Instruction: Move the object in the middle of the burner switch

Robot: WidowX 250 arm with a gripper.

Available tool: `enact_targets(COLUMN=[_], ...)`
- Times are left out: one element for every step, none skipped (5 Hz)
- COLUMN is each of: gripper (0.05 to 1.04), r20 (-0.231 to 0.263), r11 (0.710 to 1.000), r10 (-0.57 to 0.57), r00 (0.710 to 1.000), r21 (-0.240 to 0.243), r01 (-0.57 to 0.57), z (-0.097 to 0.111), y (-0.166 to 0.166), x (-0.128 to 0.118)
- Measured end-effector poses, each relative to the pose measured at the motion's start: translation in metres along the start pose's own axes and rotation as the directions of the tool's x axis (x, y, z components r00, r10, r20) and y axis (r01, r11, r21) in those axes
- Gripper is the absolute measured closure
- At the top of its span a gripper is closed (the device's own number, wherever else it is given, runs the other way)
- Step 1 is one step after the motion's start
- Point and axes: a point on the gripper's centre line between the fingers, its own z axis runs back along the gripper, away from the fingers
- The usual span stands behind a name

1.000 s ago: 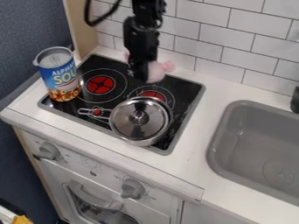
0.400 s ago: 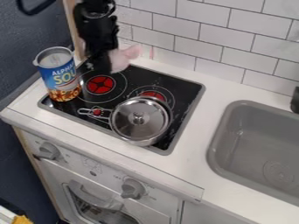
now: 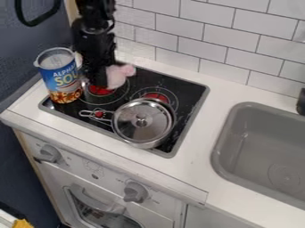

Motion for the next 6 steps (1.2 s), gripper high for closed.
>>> enact_targets(gripper=[0.671,0.671,0.588,0.272,0.073,0.074], r20=[0.002,0.009,-0.008,-0.011,-0.019,-0.014], r11=[0.999,0.997,0.997,0.995,0.995,0.998], r10=[0.009,0.005,-0.024,-0.023,-0.027,-0.027], r00=[1.000,1.000,1.000,1.000,0.999,1.000], r21=[0.052,0.083,0.071,0.094,0.094,0.063], r01=[-0.009,-0.006,0.025,0.024,0.029,0.027], z=[-0.019,-0.030,-0.033,-0.029,-0.032,-0.022], y=[0.007,0.011,0.011,0.012,0.015,0.013], x=[-0.001,-0.001,-0.004,-0.003,-0.006,-0.007])
